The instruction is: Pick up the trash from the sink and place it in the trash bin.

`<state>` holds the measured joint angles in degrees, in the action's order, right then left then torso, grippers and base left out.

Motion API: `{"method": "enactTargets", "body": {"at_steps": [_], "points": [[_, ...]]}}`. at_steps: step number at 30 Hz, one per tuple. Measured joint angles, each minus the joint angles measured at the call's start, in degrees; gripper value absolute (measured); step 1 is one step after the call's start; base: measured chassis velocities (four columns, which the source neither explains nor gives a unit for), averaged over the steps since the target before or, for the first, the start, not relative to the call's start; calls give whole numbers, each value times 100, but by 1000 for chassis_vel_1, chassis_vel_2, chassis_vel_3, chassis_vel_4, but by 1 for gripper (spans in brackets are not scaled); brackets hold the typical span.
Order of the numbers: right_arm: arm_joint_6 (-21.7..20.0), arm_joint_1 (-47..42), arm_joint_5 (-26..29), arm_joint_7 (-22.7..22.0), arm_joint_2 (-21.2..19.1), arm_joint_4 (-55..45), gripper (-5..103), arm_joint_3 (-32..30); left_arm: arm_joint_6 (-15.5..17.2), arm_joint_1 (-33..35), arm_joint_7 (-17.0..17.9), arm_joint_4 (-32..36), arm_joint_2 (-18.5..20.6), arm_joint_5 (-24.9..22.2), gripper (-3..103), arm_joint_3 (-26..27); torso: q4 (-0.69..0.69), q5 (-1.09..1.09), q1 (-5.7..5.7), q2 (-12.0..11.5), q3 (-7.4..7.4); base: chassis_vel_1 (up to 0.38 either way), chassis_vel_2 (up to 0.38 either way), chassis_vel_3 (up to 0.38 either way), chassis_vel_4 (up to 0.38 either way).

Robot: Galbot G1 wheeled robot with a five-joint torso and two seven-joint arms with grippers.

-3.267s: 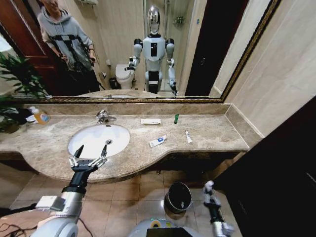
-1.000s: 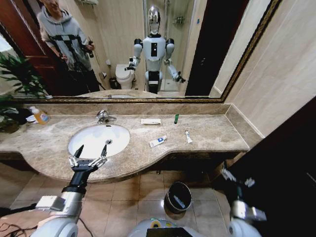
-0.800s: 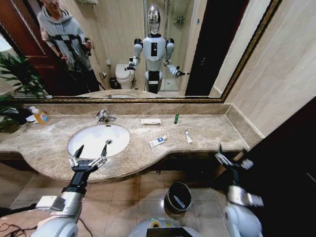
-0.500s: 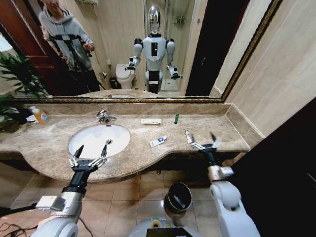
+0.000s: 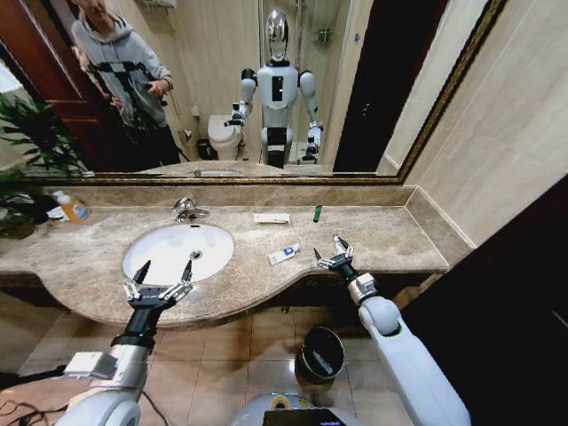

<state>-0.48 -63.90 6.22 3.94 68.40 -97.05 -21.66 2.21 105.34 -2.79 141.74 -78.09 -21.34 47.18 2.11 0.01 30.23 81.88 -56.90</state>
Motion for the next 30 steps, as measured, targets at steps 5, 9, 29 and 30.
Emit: {"method": "enactTargets", "body": {"at_steps": [5,9,29,30], "points": [[-308,156,39,-198,-35,173,100,29,0,0,0,0,0,0,100,0,0,0,0,0,0,0,0,0,0],[-530,207,364,-226,-147,207,100,16,0,0,0,0,0,0,100,0,0,0,0,0,0,0,0,0,0],[-592,140,524,-187,-241,377,30,-186,0,0,0,0,0,0,100,0,0,-1,-1,0,0,0,0,0,0],[-594,119,542,-193,-241,350,30,-191,0,0,0,0,0,0,100,0,0,0,-1,0,0,0,0,0,0]]}}
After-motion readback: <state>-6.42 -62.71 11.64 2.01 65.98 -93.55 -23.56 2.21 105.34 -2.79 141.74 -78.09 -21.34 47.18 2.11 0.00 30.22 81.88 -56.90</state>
